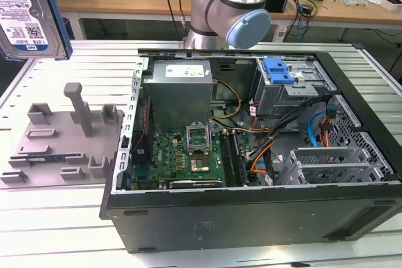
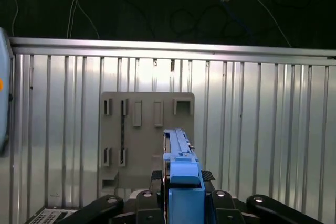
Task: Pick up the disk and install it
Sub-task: 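Pick up the disk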
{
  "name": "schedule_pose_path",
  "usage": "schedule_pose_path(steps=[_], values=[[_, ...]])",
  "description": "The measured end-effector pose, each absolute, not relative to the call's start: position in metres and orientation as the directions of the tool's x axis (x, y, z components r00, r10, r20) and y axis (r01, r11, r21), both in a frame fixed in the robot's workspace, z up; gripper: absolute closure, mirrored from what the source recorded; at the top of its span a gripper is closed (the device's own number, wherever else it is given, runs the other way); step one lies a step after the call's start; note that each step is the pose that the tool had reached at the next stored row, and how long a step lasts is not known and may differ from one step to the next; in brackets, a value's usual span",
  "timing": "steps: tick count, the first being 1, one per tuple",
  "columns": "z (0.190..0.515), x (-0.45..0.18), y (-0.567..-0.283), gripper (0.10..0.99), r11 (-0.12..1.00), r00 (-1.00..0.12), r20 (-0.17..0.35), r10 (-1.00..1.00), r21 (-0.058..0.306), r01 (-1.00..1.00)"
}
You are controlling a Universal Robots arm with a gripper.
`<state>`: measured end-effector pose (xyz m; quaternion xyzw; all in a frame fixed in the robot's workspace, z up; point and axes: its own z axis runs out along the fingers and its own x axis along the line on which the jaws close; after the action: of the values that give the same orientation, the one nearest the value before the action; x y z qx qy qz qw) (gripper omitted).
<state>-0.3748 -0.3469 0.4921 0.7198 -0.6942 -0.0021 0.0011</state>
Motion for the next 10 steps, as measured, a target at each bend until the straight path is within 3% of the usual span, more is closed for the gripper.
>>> schedule_pose_path(steps=[10], values=[[0.494,-0.345,-0.377,0.718,-0.036,0.036,-0.001,-0.999,0.008,-0.999]])
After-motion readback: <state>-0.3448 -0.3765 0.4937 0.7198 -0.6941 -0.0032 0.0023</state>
